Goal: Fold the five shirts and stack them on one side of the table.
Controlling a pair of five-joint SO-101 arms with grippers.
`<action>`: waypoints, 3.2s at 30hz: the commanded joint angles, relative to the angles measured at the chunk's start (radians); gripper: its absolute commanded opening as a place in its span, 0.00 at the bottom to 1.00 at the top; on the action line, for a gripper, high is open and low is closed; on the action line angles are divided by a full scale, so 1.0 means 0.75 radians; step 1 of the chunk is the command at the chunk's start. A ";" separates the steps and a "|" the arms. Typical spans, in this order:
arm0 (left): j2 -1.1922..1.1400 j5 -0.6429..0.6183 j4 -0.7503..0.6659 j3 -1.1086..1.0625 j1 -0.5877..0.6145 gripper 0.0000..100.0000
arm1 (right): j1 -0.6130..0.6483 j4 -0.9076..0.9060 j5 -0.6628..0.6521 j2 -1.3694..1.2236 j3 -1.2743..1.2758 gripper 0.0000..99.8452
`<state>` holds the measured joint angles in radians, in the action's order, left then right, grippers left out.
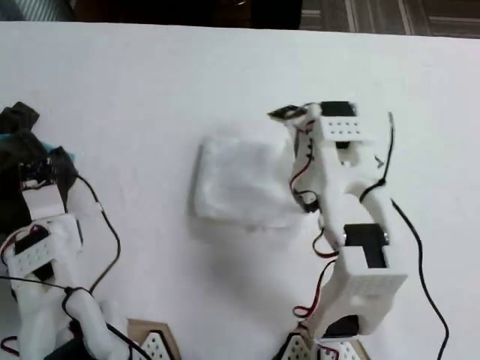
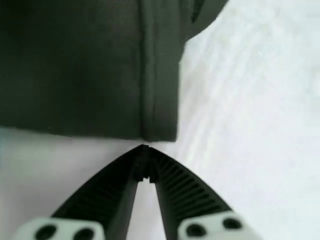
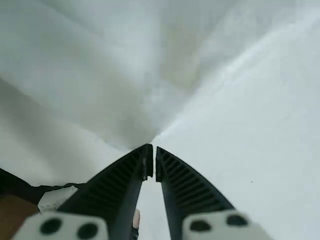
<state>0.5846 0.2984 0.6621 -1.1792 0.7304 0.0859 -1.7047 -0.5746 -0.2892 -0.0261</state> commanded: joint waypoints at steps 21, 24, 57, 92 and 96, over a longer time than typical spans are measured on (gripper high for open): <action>-1.225 -0.767 0.927 1.910 -1.117 0.03 | -0.011 0.938 0.209 0.868 1.185 0.02; -1.375 -0.917 1.007 2.139 -1.156 0.03 | -0.011 0.938 0.211 0.850 1.185 0.02; -2.275 -1.072 1.244 3.270 -1.074 0.03 | -0.019 0.930 0.200 0.778 1.209 0.02; -2.463 -1.074 1.303 3.514 -1.232 0.03 | 0.075 0.991 0.200 1.063 1.262 0.02; -2.457 -1.074 1.311 3.514 -1.232 0.03 | 0.069 1.118 0.198 1.063 1.393 0.02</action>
<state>-1.2720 -0.5040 1.6579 1.4200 -0.2087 0.1366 -0.9237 -0.4242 0.4657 0.9851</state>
